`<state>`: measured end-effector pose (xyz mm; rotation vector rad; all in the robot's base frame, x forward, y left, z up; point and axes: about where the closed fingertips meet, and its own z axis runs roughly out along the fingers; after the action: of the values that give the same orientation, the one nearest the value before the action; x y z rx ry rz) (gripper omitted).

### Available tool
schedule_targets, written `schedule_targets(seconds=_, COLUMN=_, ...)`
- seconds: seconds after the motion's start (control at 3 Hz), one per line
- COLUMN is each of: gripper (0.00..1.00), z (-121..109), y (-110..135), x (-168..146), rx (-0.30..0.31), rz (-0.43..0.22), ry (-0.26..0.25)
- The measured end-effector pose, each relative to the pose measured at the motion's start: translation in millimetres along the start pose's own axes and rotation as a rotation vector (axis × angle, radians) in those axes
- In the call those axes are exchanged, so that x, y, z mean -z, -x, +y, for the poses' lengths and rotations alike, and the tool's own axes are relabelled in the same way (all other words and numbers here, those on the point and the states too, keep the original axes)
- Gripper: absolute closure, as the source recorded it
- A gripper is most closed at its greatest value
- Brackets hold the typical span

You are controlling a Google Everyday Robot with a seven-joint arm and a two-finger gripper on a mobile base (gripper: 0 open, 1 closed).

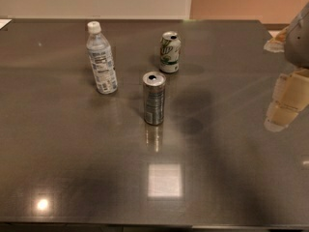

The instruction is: Move 7up can near redbull can

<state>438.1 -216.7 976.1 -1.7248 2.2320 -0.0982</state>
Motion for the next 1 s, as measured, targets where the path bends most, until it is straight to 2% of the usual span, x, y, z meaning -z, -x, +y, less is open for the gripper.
schedule_targets(seconds=0.33, gripper=0.0, z=-1, y=0, x=0, rx=0.0, rz=0.0, ry=-0.002)
schedule_targets(seconds=0.67, gripper=0.0, z=-12, y=9, x=-5, rx=0.002, rz=-0.024, ry=0.016)
schedule_targets(seconds=1.0, gripper=0.0, z=-42, y=35, x=-24, rx=0.005, rz=-0.08, ry=0.05)
